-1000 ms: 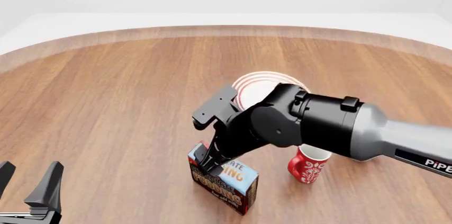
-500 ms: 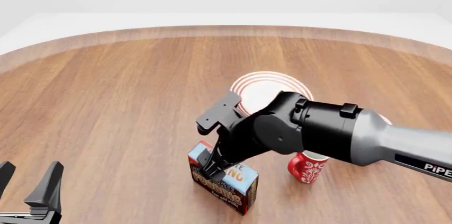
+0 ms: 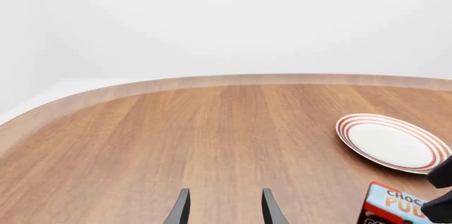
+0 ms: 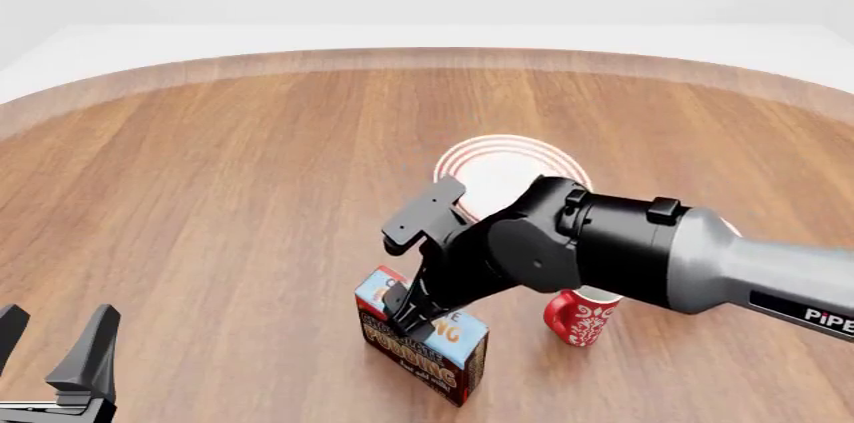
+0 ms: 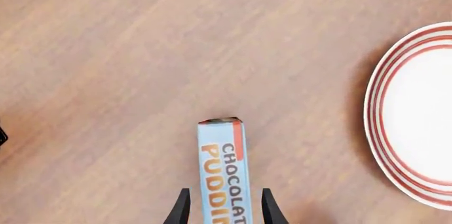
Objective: Put the chocolate pudding to the right of the plate.
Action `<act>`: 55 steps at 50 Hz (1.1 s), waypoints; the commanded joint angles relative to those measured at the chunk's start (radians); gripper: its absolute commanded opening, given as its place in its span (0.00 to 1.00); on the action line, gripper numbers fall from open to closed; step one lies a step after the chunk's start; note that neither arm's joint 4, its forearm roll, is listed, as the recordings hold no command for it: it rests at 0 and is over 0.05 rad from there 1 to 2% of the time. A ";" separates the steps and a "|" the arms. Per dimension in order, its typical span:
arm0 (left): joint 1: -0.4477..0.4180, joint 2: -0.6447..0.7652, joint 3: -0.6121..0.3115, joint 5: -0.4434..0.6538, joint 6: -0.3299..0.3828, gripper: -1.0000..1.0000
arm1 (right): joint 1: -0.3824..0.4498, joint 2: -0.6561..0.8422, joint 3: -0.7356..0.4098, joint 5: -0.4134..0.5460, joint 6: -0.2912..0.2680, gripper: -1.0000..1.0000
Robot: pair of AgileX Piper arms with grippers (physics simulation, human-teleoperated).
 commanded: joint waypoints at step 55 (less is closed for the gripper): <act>0.000 0.000 0.000 0.000 0.000 1.00 | 0.002 0.047 0.046 -0.074 0.039 1.00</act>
